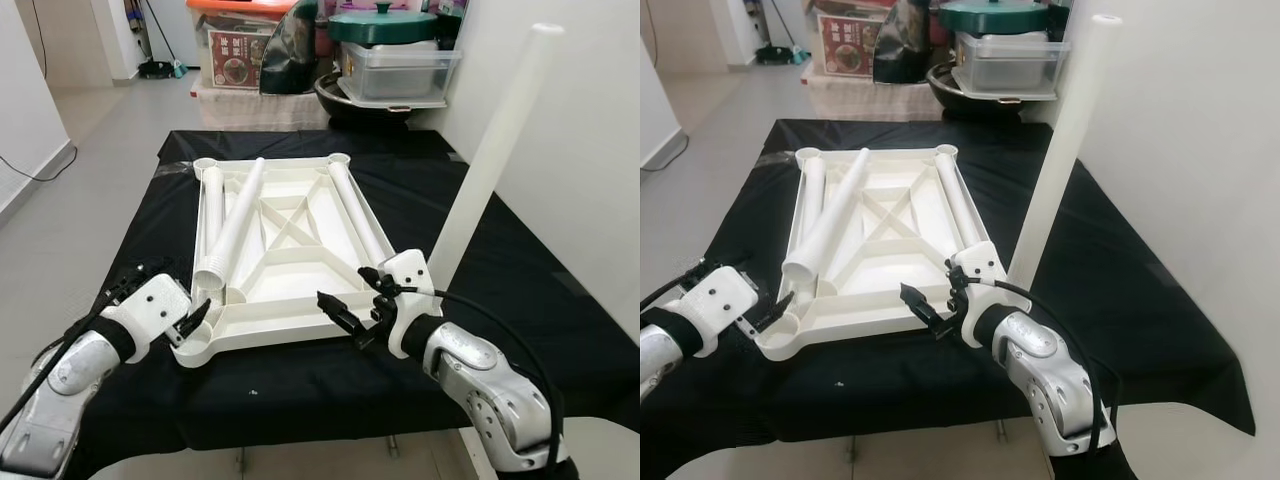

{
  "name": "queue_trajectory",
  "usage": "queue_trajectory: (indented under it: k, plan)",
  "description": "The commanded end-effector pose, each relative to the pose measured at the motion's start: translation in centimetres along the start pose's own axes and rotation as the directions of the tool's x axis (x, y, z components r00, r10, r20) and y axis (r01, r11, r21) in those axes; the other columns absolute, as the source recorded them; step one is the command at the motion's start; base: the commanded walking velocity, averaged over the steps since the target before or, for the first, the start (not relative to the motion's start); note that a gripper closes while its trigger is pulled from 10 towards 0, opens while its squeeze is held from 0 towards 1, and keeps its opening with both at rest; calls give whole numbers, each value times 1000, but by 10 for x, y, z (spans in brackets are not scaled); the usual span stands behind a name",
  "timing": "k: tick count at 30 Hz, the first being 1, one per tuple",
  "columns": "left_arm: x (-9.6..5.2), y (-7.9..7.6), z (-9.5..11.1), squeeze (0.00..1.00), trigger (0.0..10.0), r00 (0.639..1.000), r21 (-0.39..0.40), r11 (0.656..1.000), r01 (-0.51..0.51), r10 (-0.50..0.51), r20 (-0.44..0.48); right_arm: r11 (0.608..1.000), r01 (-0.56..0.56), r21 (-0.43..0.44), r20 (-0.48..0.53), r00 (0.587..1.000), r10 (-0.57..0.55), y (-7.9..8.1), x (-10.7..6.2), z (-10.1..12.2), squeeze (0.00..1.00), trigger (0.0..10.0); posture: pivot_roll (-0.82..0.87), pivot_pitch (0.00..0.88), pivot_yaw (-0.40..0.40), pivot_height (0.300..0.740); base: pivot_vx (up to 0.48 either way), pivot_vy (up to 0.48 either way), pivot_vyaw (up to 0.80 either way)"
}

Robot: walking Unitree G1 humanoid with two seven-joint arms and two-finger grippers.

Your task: Building children table

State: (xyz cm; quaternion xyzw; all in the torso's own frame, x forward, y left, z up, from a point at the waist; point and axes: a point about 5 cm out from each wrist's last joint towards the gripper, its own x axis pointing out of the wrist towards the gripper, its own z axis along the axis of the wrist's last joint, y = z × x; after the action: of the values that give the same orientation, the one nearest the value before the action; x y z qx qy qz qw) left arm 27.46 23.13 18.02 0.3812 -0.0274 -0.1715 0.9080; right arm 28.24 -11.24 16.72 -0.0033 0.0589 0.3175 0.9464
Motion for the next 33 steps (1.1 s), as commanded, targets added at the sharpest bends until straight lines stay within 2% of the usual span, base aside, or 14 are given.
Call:
queue_trajectory:
  k: [1, 5, 8, 12, 15, 26, 33]
  plan:
    - [2, 1, -5, 0, 10000, 1000, 22, 1000, 21, -20, -17, 1000, 4, 16, 3, 1000, -4, -2, 1, 0, 0, 10000, 70, 0, -67, 740, 0, 0, 0]
    - [11, 4, -10, 0, 10000, 999, 27, 999, 45, -44, -32, 999, 8, 44, 5, 1000, -9, -2, 1, -2, 0, 10000, 57, 0, -58, 740, 0, 0, 0]
    - [27, 5, -16, 0, 10000, 996, 37, 996, 77, -75, -50, 998, 9, 61, 14, 1000, -10, 0, 3, -1, 0, 10000, 44, 0, -50, 740, 0, 0, 0]
    - [30, 5, -17, 0, 10000, 995, 39, 996, 85, -83, -52, 998, 10, 64, 15, 1000, -11, 0, 4, -1, 0, 10000, 39, 0, -48, 740, 0, 0, 0]
    - [41, 4, -25, 0, 10000, 994, 42, 995, 94, -92, -64, 997, 17, 71, 20, 1000, -19, -1, 5, -1, 0, 10000, 20, 0, -38, 740, 0, 0, 0]
    - [54, 13, -40, 0, 10000, 990, 80, 992, 98, -89, -113, 994, 30, 105, 22, 999, -32, -2, 5, -4, 0, 10000, 5, 0, -22, 740, 0, 0, 0]
    - [59, 22, -45, 0, 10000, 991, 98, 994, 50, -37, -132, 993, 39, 109, 24, 999, -42, -3, 5, -4, 0, 10000, 1, 0, -16, 740, 0, 0, 0]
